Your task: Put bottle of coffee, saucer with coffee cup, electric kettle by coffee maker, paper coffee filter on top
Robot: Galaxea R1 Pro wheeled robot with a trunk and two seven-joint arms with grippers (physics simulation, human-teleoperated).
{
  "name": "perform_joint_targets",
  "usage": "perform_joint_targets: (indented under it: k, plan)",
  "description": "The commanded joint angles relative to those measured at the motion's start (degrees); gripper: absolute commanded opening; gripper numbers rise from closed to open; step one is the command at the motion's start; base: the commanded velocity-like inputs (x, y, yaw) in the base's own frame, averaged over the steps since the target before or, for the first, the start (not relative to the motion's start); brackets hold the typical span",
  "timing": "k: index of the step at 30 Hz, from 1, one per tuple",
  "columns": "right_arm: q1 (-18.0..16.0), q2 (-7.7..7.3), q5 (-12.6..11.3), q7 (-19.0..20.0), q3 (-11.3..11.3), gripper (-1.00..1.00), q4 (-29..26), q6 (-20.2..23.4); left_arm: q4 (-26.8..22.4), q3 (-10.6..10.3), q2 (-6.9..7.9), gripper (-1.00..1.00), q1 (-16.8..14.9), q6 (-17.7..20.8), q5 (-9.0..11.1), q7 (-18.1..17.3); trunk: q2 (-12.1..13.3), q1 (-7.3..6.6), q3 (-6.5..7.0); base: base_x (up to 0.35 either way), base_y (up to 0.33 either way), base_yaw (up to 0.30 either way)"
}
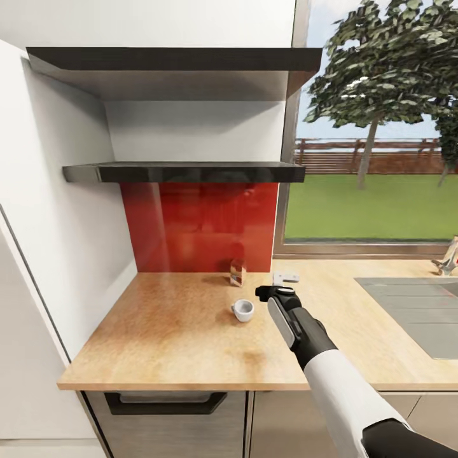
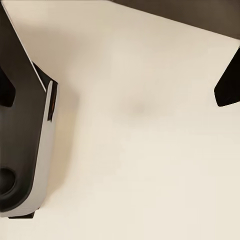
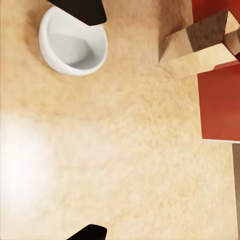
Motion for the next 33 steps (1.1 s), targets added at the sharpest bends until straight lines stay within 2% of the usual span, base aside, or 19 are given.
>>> perform_joint_targets:
  k: [1,16,23,29,33]
  plan:
    - [0.0,-0.03,-0.6,-0.6,0.2,1.0,0.1,0.1,0.1,0.5,0.0,1.0,0.1,-0.2,-0.5,0.1,0.0,0.02,-0.02,0.011,0.0,0.0]
    - [0.0,-0.03,-0.6,-0.5,0.2,1.0,3.3,0.1,0.0,0.3,-0.08,1.0,0.4,-0.2,-0.6,0.1,0.0,0.02,-0.02,0.115,0.0,0.0]
    - [0.0,-0.03,-0.6,-0.5,0.3,1.0,4.5,0.1,0.0,0.3,-0.09,1.0,0.4,-0.2,-0.6,0.0,0.0,0.02,-0.02,0.155,0.127,0.0]
    - [0.0,-0.03,-0.6,-0.5,0.3,1.0,6.3,-0.1,0.1,0.3,-0.16,1.0,0.5,-0.2,-0.6,0.1,0.0,0.02,-0.02,0.009,0.006,0.0]
    - [0.0,-0.03,-0.6,-0.5,0.3,1.0,8.8,-2.1,0.1,0.3,-0.18,1.0,0.5,-0.2,-0.6,0.1,0.0,0.02,-0.02,0.0,0.0,0.0]
